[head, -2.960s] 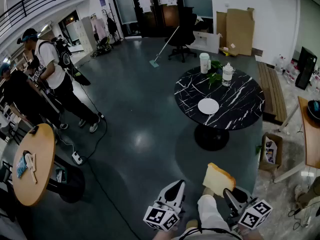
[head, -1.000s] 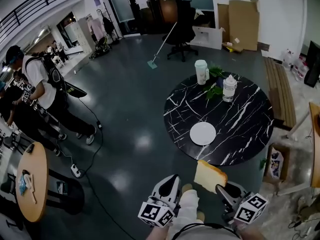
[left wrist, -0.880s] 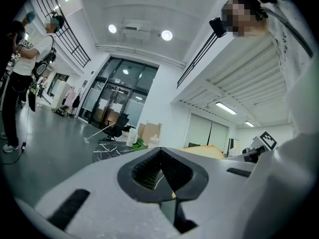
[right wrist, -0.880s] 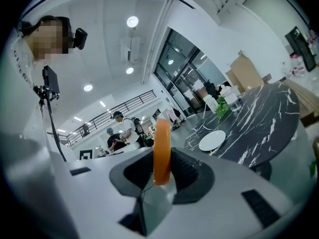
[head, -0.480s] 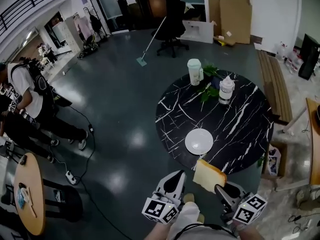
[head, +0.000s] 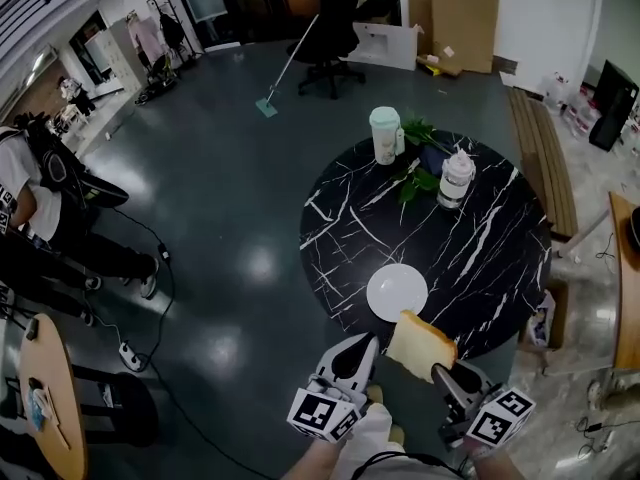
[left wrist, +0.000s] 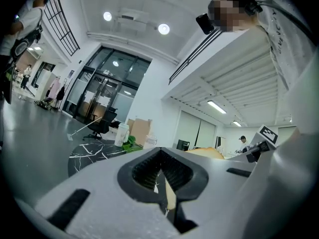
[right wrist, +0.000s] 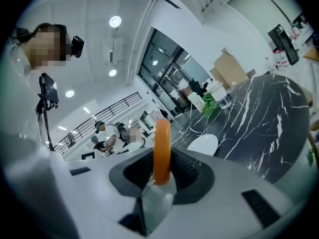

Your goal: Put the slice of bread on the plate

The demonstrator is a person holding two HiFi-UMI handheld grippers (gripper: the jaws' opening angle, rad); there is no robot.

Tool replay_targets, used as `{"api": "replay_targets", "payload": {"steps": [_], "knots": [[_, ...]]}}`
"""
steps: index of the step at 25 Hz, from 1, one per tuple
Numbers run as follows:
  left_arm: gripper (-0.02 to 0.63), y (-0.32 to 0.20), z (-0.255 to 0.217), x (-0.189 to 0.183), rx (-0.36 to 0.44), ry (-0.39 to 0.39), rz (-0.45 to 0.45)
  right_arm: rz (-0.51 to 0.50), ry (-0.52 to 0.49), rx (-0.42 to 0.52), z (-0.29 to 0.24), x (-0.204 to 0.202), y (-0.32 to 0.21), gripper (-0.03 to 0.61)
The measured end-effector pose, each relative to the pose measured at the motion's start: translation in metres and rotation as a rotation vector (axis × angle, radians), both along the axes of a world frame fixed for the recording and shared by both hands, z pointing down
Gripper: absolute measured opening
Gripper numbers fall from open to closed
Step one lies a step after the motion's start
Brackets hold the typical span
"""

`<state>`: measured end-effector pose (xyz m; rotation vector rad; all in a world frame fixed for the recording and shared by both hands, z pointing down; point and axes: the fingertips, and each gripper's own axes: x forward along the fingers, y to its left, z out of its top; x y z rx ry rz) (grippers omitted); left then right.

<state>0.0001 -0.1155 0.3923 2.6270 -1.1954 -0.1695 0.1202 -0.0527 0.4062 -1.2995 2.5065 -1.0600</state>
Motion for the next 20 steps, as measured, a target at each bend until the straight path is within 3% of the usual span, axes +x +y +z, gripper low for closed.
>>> {"api": "replay_targets", "payload": {"steps": [8, 20], "knots": [[0.008, -0.032, 0.025, -0.001, -0.022, -0.032, 0.026, 0.047, -0.027, -0.056, 0.024, -0.002, -0.039, 0.091], [0.008, -0.068, 0.06, 0.007, -0.019, -0.06, 0.019, 0.093, -0.177, -0.15, 0.063, -0.012, -0.099, 0.091]]}}
